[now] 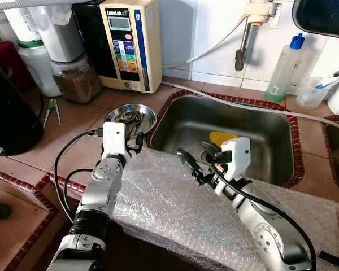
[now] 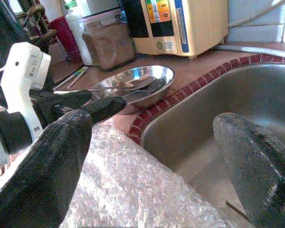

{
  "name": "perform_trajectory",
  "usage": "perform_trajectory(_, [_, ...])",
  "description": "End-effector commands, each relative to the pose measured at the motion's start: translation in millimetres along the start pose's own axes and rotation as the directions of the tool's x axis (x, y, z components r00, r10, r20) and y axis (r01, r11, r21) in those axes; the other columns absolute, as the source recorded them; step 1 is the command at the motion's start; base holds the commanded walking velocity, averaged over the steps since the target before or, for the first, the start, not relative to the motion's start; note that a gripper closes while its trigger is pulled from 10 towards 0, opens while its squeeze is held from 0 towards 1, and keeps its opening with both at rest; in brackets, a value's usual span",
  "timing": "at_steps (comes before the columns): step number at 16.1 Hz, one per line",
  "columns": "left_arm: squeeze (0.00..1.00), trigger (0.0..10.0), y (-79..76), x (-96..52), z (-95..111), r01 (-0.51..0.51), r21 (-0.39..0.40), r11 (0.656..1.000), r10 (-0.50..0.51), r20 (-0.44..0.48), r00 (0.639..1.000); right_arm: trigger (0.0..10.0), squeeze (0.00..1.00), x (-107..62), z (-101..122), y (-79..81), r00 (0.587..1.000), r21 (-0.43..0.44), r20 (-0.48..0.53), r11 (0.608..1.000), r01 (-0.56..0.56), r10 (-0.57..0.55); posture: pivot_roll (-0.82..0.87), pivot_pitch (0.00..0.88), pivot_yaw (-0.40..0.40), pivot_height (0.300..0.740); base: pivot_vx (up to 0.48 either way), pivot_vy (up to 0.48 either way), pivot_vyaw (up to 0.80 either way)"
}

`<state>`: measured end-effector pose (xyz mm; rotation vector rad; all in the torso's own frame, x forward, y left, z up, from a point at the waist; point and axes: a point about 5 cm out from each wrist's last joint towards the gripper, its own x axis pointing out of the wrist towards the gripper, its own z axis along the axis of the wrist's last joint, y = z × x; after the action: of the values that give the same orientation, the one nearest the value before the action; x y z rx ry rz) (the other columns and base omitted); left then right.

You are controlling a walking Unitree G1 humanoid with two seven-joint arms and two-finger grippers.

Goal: Kitchen organization

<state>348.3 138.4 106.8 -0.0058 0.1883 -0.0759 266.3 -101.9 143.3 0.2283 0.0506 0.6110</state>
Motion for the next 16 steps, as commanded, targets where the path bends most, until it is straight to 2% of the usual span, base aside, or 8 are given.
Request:
perform_trajectory(1, [0.00,1.4,0.7,1.7,-1.8,0.010,-0.008,1.000,-0.010,-0.028,1.000,10.0,0.00,1.1,5.3,3.7,1.000,-0.002,0.020,1.000,-0.012,0.012,-0.15,0.000,0.078,0.740,0.000,0.000,0.00])
perform_trajectory(2, [0.00,0.0,1.9,2.6,-0.3,0.010,-0.017,1.000,-0.010,-0.028,1.000,10.0,0.00,1.9,6.0,2.7,1.000,0.000,0.023,1.000,-0.002,0.002,-0.15,0.000,0.079,0.740,0.000,0.000,0.00])
perform_trajectory(8, [0.00,0.0,6.2,3.2,0.3,-0.007,-0.072,0.997,0.004,-0.042,0.999,10.0,0.00,2.8,4.3,5.6,0.999,0.020,0.010,0.999,-0.034,0.034,-0.14,0.000,0.077,0.740,0.000,0.000,0.00])
perform_trajectory(13, [0.00,0.0,10.2,3.1,0.2,-0.026,-0.060,0.998,0.024,-0.044,0.999,10.0,0.00,2.0,4.1,3.0,1.000,0.018,0.006,0.999,-0.028,0.028,-0.14,0.000,0.077,0.740,0.000,0.000,0.00])
perform_trajectory(16, [0.00,0.0,17.8,3.1,1.6,-0.034,-0.040,0.999,0.033,-0.040,0.999,10.0,0.00,1.4,3.0,3.2,1.000,0.019,0.003,1.000,-0.024,0.024,-0.14,0.000,0.077,0.740,0.000,0.000,0.00])
